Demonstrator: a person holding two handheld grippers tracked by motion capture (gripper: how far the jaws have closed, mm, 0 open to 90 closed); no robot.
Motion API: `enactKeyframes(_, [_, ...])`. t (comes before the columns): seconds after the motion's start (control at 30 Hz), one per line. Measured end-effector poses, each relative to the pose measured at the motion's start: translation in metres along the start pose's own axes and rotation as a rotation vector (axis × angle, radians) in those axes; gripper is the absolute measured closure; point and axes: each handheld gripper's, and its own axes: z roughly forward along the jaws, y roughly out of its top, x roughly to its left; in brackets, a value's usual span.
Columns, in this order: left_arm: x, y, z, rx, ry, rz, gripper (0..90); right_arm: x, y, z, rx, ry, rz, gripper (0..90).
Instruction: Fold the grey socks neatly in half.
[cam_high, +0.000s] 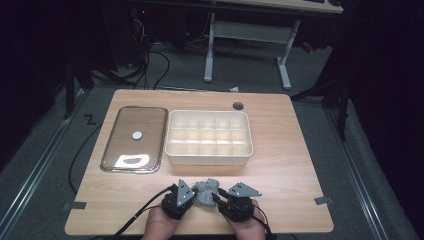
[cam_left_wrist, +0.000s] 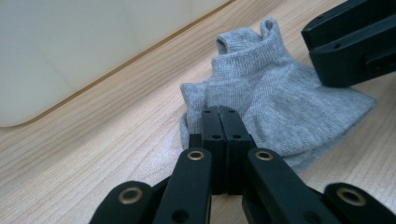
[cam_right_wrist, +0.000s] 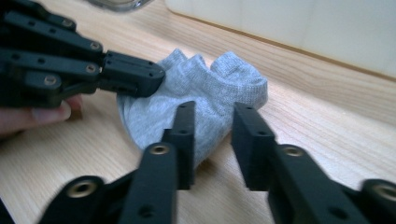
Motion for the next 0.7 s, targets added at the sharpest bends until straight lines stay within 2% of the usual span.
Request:
enactKeyframes(0.03, [0.0, 0.0, -0.001, 0.003, -0.002, -0.005, 90.0, 0.001, 0.0, 0.002, -0.002, -0.009, 0.012, 61.1])
enactKeyframes(0.13, [-0.002, -0.001, -0.002, 0.003, -0.006, -0.006, 90.0, 0.0, 0.001, 0.005, -0.013, 0.005, 0.057, 55.0])
enactKeyframes(0.27, [-0.003, -0.004, -0.006, 0.001, -0.014, -0.01, 90.0, -0.002, -0.003, 0.013, 0.037, -0.009, 0.094, 52.4])
enactKeyframes(0.33, [-0.002, -0.005, -0.008, 0.001, -0.02, -0.012, 90.0, -0.003, -0.005, 0.016, 0.06, 0.0, 0.102, 52.0])
enactKeyframes(0.37, [-0.002, -0.005, -0.009, -0.001, -0.027, -0.015, 89.7, -0.004, -0.005, 0.016, 0.054, 0.005, 0.102, 52.5])
enactKeyframes(0.43, [-0.003, -0.001, -0.012, -0.011, -0.047, -0.02, 83.4, -0.004, -0.005, 0.016, 0.056, 0.001, 0.083, 54.3])
enactKeyframes(0.47, [-0.005, 0.003, -0.016, -0.03, -0.058, -0.013, 80.3, -0.004, -0.005, 0.017, 0.057, 0.001, 0.079, 54.8])
enactKeyframes(0.5, [-0.008, 0.006, -0.018, -0.058, -0.051, 0.009, 79.8, -0.004, -0.004, 0.017, 0.056, 0.0, 0.072, 55.2])
enactKeyframes(0.53, [-0.008, 0.006, -0.018, -0.058, -0.051, 0.009, 79.9, -0.004, -0.004, 0.017, 0.056, 0.0, 0.072, 55.2])
enactKeyframes(0.57, [-0.014, 0.013, -0.017, -0.061, -0.039, 0.054, 80.4, -0.004, -0.004, 0.018, 0.059, 0.003, 0.069, 55.7])
enactKeyframes(0.63, [-0.014, 0.014, -0.009, -0.015, -0.047, 0.06, 81.8, -0.004, -0.004, 0.018, 0.06, 0.004, 0.067, 55.8])
enactKeyframes(0.67, [-0.014, 0.014, -0.009, -0.015, -0.047, 0.06, 82.9, -0.005, -0.003, 0.018, 0.059, 0.006, 0.061, 55.8])
enactKeyframes(0.7, [-0.011, 0.008, -0.002, 0.024, -0.036, 0.063, 84.1, -0.005, -0.003, 0.018, 0.06, 0.008, 0.063, 55.8])
